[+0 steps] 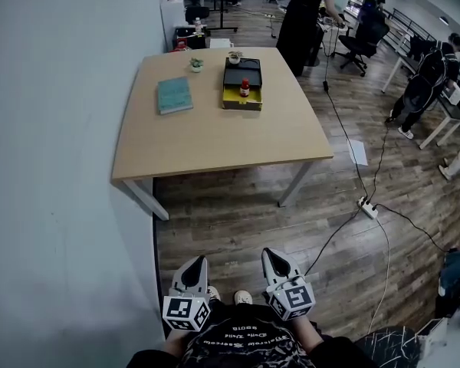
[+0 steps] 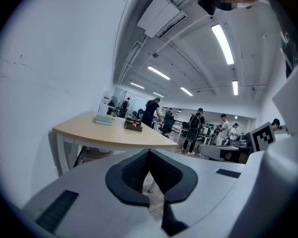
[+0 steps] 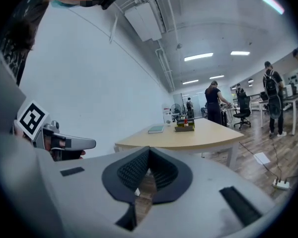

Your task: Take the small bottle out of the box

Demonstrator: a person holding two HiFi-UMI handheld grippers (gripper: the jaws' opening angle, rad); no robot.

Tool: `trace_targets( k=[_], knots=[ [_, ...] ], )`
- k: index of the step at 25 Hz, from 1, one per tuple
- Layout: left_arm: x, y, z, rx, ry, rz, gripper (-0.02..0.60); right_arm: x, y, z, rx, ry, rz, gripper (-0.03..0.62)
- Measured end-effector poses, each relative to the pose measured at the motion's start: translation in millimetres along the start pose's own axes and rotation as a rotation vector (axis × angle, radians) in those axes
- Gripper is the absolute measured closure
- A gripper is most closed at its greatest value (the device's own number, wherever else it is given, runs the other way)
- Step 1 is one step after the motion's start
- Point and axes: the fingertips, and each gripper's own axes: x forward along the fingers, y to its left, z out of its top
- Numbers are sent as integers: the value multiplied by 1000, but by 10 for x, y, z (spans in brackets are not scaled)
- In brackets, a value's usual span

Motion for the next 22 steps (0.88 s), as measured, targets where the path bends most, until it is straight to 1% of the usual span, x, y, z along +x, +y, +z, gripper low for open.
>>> trace_targets(
  k=[2, 5, 6, 8, 9, 11, 12, 16, 19, 22],
  knots=[
    [-6, -39, -10, 0, 2, -21, 577, -13, -25, -17, 37, -1, 6, 588],
    [-13, -13, 4, -12, -4, -22, 577, 16, -32, -38, 40, 10, -3, 579],
    [-17, 19, 17, -17, -10, -11, 578, 33, -24, -46, 33, 14, -7, 530],
    [-31, 85, 46, -28, -25, 10, 575, 58, -3, -56, 24, 18, -13, 458],
    [-35, 108, 58, -35, -29, 12, 552, 69, 8, -61, 20, 20, -15, 407],
    [-30, 117, 70, -46, -26, -10, 422, 81, 27, -70, 2, 31, -18, 323],
    [-21, 114, 73, -50, -21, -24, 361, 84, 33, -72, -8, 36, -21, 302],
    [24, 129, 81, -46, -1, -61, 228, 109, 51, -78, -23, 45, -49, 301],
    [70, 201, 53, -40, 35, -72, 219, 172, 94, -87, -25, 50, -66, 301],
    [82, 280, 69, -42, 43, -99, 219, 250, 186, -112, -27, 57, -70, 301]
  ],
)
